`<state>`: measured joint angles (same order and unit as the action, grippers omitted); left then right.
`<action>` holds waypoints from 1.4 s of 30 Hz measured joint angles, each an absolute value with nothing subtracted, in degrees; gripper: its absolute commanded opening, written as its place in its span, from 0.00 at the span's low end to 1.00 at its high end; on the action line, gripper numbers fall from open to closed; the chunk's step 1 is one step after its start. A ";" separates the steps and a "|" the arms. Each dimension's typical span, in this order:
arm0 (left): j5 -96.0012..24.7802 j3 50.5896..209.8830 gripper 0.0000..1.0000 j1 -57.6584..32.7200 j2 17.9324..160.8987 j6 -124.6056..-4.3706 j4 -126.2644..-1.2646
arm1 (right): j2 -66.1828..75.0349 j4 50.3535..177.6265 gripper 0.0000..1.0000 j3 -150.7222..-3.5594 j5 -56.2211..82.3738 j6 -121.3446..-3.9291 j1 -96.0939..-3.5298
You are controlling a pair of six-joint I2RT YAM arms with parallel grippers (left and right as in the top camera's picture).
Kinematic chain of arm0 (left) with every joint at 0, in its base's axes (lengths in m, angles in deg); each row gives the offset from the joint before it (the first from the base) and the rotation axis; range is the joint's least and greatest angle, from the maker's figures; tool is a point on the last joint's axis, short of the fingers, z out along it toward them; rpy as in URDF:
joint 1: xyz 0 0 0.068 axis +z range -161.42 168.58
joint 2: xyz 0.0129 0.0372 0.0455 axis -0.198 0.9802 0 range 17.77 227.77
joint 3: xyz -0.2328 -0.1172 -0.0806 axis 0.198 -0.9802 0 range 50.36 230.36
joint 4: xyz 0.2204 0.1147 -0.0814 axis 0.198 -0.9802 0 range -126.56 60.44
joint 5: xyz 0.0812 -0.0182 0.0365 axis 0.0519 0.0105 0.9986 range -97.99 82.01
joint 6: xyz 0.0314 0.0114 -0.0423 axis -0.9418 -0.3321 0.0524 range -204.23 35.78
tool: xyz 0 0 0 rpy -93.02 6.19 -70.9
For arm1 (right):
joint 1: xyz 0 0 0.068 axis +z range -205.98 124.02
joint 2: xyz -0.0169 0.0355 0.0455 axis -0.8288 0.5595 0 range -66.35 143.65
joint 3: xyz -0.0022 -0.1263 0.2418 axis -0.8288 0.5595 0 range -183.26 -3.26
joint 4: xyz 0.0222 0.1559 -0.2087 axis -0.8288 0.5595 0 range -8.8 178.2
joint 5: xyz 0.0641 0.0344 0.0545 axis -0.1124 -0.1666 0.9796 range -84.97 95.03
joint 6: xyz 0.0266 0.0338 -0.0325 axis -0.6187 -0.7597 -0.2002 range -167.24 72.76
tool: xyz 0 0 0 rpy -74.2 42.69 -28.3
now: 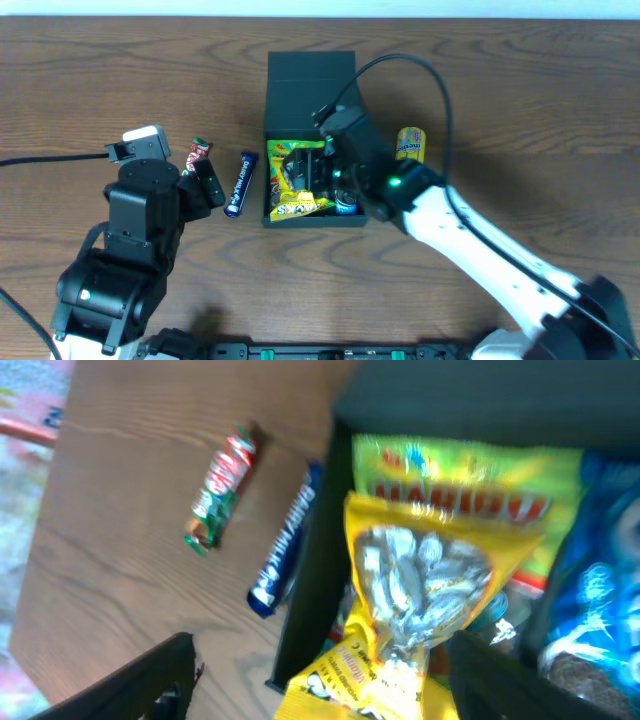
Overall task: Pack container
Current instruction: 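Lift the Hacks bag and lower it into the box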
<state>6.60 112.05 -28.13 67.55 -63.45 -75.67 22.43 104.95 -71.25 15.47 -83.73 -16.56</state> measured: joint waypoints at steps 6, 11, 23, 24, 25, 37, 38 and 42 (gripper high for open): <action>6.57 112.05 0.95 -28.13 68.51 -63.45 -75.73 | 23.06 109.89 0.01 -71.88 15.54 -80.17 -17.04; 6.57 112.05 0.95 -28.13 68.88 -63.27 -75.77 | 30.84 110.07 0.01 -71.86 16.10 -78.77 -17.02; 6.40 112.05 0.95 -28.13 68.99 -63.23 -75.88 | 41.42 104.03 0.01 -71.82 18.75 -76.01 -16.47; 6.31 112.05 0.95 -28.13 69.01 -63.23 -75.88 | 41.59 103.49 0.01 -71.82 18.75 -75.34 -16.34; 6.11 112.05 0.95 -28.13 69.06 -63.23 -75.88 | 41.68 103.12 0.01 -71.82 18.79 -74.85 -16.25; 5.70 112.05 0.95 -28.13 71.88 -63.25 -75.95 | 41.66 103.49 0.02 -71.84 20.69 -65.24 -15.77; 5.70 112.05 0.95 -28.13 72.07 -63.23 -76.04 | 41.24 103.86 0.01 -71.82 20.80 -64.67 -15.92; 5.70 112.05 0.95 -28.13 73.06 -63.23 -76.06 | 37.20 103.62 0.01 -71.71 19.93 -62.77 -16.47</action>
